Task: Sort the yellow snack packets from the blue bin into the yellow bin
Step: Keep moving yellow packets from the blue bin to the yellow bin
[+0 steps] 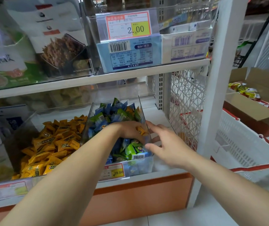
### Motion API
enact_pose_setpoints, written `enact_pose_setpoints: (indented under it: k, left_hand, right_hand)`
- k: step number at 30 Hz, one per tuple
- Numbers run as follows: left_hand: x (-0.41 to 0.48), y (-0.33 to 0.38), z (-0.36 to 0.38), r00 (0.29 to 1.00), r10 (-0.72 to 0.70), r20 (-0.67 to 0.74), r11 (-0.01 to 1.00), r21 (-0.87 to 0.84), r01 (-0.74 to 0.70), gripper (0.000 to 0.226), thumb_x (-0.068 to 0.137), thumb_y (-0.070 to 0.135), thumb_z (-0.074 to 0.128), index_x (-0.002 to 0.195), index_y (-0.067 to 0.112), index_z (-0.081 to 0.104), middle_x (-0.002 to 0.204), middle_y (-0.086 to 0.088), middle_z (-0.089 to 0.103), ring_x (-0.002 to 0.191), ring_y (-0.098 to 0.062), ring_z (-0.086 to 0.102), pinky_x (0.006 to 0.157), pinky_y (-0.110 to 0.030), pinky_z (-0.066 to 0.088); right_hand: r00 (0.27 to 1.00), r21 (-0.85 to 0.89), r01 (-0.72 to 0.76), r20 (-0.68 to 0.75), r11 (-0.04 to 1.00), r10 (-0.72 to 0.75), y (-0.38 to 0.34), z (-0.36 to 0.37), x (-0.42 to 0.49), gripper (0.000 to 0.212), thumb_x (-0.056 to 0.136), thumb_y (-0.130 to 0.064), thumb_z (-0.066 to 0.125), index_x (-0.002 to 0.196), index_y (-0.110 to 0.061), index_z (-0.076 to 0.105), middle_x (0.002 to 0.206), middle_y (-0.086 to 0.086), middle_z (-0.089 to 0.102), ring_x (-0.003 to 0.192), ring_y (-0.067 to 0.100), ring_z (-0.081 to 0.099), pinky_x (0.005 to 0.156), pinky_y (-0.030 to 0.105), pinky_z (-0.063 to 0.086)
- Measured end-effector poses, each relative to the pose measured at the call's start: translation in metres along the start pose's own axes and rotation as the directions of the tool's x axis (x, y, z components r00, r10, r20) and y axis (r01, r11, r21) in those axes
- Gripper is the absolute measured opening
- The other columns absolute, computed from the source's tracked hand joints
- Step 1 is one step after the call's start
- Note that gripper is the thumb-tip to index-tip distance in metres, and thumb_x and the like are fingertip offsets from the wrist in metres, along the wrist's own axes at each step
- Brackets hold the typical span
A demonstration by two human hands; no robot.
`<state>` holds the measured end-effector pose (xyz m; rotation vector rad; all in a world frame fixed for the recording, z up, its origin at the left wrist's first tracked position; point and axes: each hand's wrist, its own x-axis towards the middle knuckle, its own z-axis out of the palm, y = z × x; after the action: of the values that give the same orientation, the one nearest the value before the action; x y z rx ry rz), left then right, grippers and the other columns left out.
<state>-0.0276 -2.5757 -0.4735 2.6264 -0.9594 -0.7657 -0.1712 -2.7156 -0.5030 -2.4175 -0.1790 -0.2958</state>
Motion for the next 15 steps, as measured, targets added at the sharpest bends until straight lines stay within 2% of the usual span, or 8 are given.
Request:
enact_pose_setpoints:
  k: [2, 5, 7, 10, 12, 14, 15]
  left_hand:
    - [-0.005, -0.002, 0.000, 1.000, 0.019, 0.003, 0.999, -0.030, -0.019, 0.063, 0.080, 0.038, 0.078, 0.136, 0.029, 0.050, 0.132, 0.005, 0.058, 0.119, -0.017, 0.055, 0.105, -0.039, 0.044]
    - [-0.013, -0.004, 0.000, 0.999, 0.031, -0.030, 0.998, -0.060, -0.033, 0.063, 0.080, 0.041, 0.078, 0.135, 0.030, 0.050, 0.130, 0.005, 0.058, 0.118, -0.018, 0.055, 0.105, -0.040, 0.043]
    - [-0.019, -0.005, -0.003, 0.995, 0.047, -0.091, 0.997, -0.056, -0.052, 0.057, 0.080, 0.040, 0.079, 0.130, 0.029, 0.054, 0.125, 0.003, 0.061, 0.113, -0.019, 0.057, 0.101, -0.038, 0.047]
    - [-0.030, -0.010, -0.004, 0.963, 0.090, -0.254, 0.985, -0.122, -0.124, 0.040, 0.080, 0.037, 0.081, 0.113, 0.028, 0.060, 0.106, 0.004, 0.065, 0.098, -0.018, 0.062, 0.083, -0.032, 0.051]
    - [-0.041, -0.014, -0.005, 0.905, 0.088, -0.417, 0.966, -0.185, -0.179, 0.036, 0.079, 0.038, 0.081, 0.107, 0.028, 0.060, 0.097, 0.007, 0.065, 0.091, -0.016, 0.063, 0.073, -0.026, 0.047]
    - [-0.051, -0.019, -0.008, 0.808, 0.050, -0.587, 0.936, -0.254, -0.242, 0.036, 0.080, 0.037, 0.081, 0.108, 0.027, 0.060, 0.093, 0.007, 0.065, 0.085, -0.012, 0.062, 0.069, -0.020, 0.045]
    - [-0.057, -0.021, -0.010, 0.753, 0.027, -0.658, 0.913, -0.290, -0.286, 0.035, 0.080, 0.035, 0.081, 0.106, 0.027, 0.060, 0.090, 0.006, 0.064, 0.081, -0.010, 0.062, 0.066, -0.017, 0.045]
  right_hand:
    - [1.000, 0.002, -0.007, 0.002, 1.000, 0.007, 0.000, 0.000, -0.001, 0.075, 0.093, -0.040, 0.062, 0.156, -0.033, 0.021, 0.132, -0.006, 0.048, 0.120, 0.011, 0.046, 0.092, 0.020, 0.034]
    - [1.000, -0.002, -0.017, 0.012, 1.000, 0.017, 0.000, -0.001, -0.001, 0.075, 0.093, -0.041, 0.062, 0.156, -0.032, 0.021, 0.134, -0.006, 0.047, 0.119, 0.010, 0.047, 0.093, 0.020, 0.034]
    - [1.000, -0.001, -0.015, 0.010, 1.000, 0.015, -0.001, -0.001, 0.000, 0.075, 0.093, -0.040, 0.061, 0.156, -0.032, 0.022, 0.134, -0.005, 0.048, 0.118, 0.010, 0.048, 0.092, 0.019, 0.034]
    - [1.000, -0.004, -0.022, 0.004, 1.000, 0.022, -0.002, -0.001, -0.001, 0.072, 0.093, -0.039, 0.061, 0.155, -0.033, 0.024, 0.131, -0.006, 0.049, 0.114, 0.010, 0.050, 0.092, 0.021, 0.037]
    - [1.000, 0.006, -0.015, 0.000, 1.000, 0.015, -0.003, -0.001, -0.001, 0.065, 0.093, -0.037, 0.062, 0.150, -0.038, 0.029, 0.126, -0.007, 0.051, 0.106, 0.010, 0.054, 0.089, 0.023, 0.041]
    - [1.000, -0.001, -0.029, 0.003, 1.000, 0.029, -0.008, -0.002, 0.001, 0.063, 0.092, -0.034, 0.064, 0.147, -0.039, 0.033, 0.123, -0.004, 0.052, 0.098, 0.012, 0.058, 0.087, 0.027, 0.044]
    - [0.999, -0.028, -0.039, -0.014, 0.999, 0.039, -0.010, -0.003, 0.002, 0.062, 0.091, -0.033, 0.065, 0.146, -0.035, 0.037, 0.124, -0.002, 0.052, 0.100, 0.015, 0.060, 0.088, 0.030, 0.046]
